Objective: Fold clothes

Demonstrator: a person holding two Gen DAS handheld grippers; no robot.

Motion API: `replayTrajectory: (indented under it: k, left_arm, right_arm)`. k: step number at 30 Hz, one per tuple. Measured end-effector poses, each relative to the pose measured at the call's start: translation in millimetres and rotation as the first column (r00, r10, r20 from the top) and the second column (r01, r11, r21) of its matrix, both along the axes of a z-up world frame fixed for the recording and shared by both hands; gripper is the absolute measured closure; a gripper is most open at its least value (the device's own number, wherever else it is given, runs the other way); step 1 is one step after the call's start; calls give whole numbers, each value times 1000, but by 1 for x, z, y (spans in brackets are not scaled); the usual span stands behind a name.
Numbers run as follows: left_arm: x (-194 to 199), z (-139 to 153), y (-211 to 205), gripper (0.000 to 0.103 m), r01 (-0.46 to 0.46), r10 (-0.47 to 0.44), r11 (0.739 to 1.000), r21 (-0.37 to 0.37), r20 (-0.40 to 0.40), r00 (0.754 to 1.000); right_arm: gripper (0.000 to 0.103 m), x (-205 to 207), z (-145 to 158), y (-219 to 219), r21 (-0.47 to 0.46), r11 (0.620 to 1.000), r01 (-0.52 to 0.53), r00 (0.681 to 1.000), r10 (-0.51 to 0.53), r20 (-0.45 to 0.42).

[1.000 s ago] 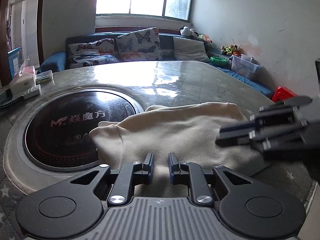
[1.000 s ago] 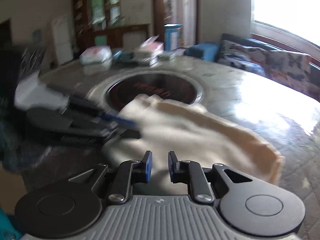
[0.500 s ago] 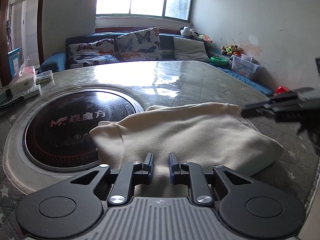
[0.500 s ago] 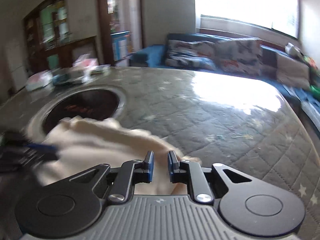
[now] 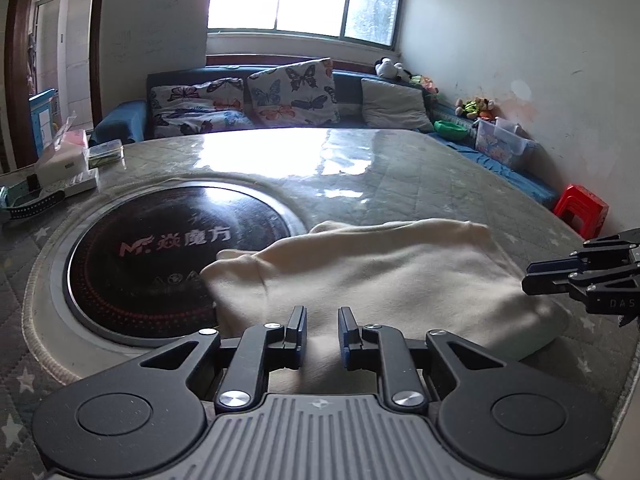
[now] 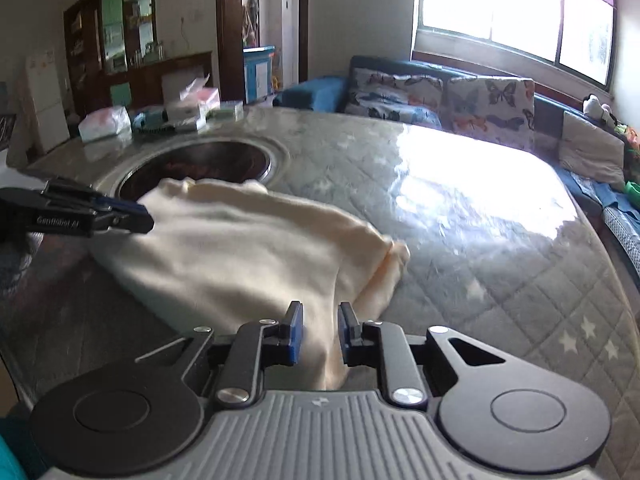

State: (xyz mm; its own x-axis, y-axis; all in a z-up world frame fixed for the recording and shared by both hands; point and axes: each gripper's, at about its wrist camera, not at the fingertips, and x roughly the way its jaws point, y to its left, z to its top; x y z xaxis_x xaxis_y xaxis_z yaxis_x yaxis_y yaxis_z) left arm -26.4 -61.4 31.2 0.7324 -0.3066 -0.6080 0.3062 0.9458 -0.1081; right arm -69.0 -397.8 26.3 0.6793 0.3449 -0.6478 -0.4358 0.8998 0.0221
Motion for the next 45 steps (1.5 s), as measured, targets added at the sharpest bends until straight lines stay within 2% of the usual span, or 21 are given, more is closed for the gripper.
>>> replayTrajectory:
  k: [4,8,12,16,18,23,28,32,35,37,39,45]
  left_arm:
    - [0,-4,9,84,-19,18,1000,-20,-18,1000]
    - [1,1,15,84,-39,38,998,-49,-14,999]
    - [1,-1,16,84,-55,55,998,-35,-11,998]
    - [-4,-2,16,83,-60,60,998,-18,3,998]
    - [-6,1,19,79,-77,77,997,-24,5,997]
    - [-6,0,32,77,-134,133,990,-34,-22,991]
    - [-6,0,47,71,-188,186,981,-52,-51,981]
    - [-7,-3,59,71,-221,216,974,-48,-86,973]
    - [-8,-3,72,67,-255,247,964,-71,-106,963]
    - [-10,-1,79,55,-277,266,956,-92,-114,957]
    - [-11,2,85,52,-288,274,950,-120,-121,954]
    - [-5,7,96,42,-320,292,928,-193,-159,943]
  right_arm:
    - [85,11,-13,0,3,1000,19,999,-19,-40]
    - [80,11,-6,-3,21,999,37,999,-37,-17]
    - [80,18,-2,-7,53,996,76,997,-76,-2]
    - [80,33,-10,-12,91,989,119,992,-115,-48]
    - [76,38,-16,-13,90,987,136,989,-130,-70]
    - [75,27,-4,-9,79,988,134,991,-133,-21]
    - [70,14,12,18,43,999,14,1000,-15,27]
    - [68,4,20,64,-12,988,-156,986,157,52]
    - [63,-3,20,101,-55,958,-282,957,284,55]
    - [61,-8,17,126,-105,927,-359,928,367,64]
    - [57,-15,13,152,-171,888,-427,892,445,81]
    - [53,-23,-2,204,-284,803,-524,822,564,79]
